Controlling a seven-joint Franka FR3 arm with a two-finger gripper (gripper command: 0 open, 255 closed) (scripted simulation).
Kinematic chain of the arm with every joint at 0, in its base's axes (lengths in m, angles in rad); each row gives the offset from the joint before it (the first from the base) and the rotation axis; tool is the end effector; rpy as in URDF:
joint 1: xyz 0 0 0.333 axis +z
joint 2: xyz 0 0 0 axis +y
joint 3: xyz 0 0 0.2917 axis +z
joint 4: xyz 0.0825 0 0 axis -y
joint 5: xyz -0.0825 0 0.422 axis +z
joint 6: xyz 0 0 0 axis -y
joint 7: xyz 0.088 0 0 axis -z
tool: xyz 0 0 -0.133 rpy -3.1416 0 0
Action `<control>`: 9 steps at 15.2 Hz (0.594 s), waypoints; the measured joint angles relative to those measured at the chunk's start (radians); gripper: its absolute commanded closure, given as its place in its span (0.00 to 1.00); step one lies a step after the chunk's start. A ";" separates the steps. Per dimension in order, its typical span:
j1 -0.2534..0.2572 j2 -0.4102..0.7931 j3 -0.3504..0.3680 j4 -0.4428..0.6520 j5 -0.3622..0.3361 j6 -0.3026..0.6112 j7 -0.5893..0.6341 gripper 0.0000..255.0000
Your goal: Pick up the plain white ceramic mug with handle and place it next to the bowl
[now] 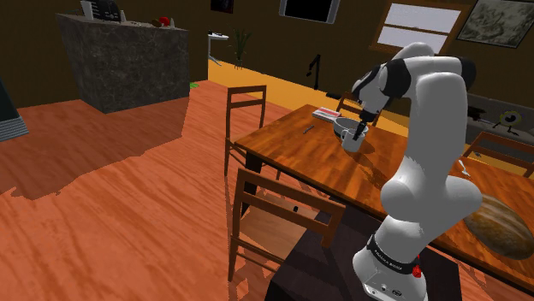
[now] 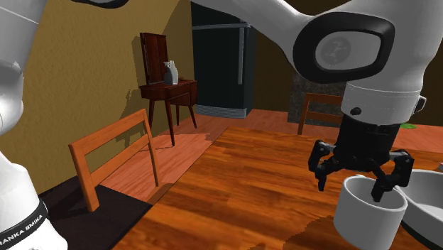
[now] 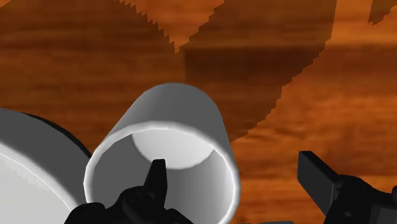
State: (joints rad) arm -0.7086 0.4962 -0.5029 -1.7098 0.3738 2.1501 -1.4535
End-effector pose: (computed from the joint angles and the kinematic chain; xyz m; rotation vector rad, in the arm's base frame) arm 0.2821 -0.6270 0.2650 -3.1345 -0.1428 -0.1324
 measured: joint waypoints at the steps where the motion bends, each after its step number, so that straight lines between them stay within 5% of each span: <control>1: 0.002 -0.017 -0.007 0.003 -0.010 -0.019 0.004 0.00; 9: 0.006 -0.043 -0.017 0.025 -0.028 -0.062 0.017 0.00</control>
